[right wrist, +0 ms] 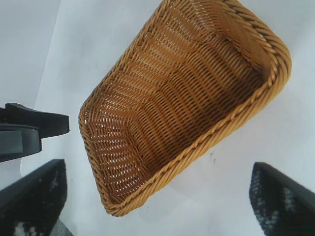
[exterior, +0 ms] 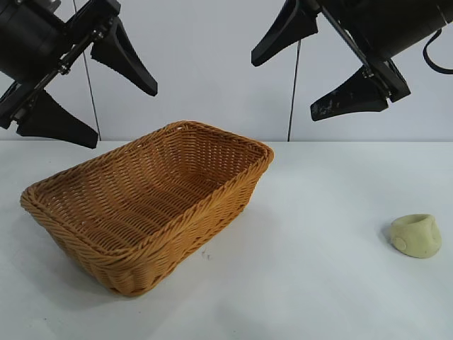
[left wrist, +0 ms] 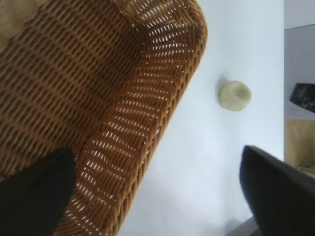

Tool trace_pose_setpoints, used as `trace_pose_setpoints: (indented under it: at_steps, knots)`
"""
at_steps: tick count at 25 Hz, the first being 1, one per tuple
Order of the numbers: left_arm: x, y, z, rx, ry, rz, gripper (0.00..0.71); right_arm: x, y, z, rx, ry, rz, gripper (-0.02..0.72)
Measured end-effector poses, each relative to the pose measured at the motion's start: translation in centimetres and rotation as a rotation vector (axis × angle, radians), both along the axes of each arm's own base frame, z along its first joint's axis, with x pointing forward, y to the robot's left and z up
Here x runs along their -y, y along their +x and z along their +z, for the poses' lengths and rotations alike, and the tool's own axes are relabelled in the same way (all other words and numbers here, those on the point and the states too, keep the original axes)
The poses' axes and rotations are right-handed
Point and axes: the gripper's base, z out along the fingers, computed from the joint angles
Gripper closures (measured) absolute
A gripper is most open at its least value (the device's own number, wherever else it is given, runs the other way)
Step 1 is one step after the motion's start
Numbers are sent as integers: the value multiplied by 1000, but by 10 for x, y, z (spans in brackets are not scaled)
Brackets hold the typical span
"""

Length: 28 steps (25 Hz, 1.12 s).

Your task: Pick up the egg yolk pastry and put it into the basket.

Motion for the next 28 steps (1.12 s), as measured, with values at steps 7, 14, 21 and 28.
trace_pose_setpoints:
  at_steps: [7,14,21,28]
  knots:
    - [0,-1,0,-6,-3,-5,14,0,0,0,0,0,0,8]
    - [-8,-18,26,21,48,13,14,0,0,0,0,0,0,8]
    - [-6,-52,47,-61,187,110,14,0,0,0,0,0,0,8]
    - [-4,-57,44,-180,218,444,14,0,0,0,1,-1,-2,8]
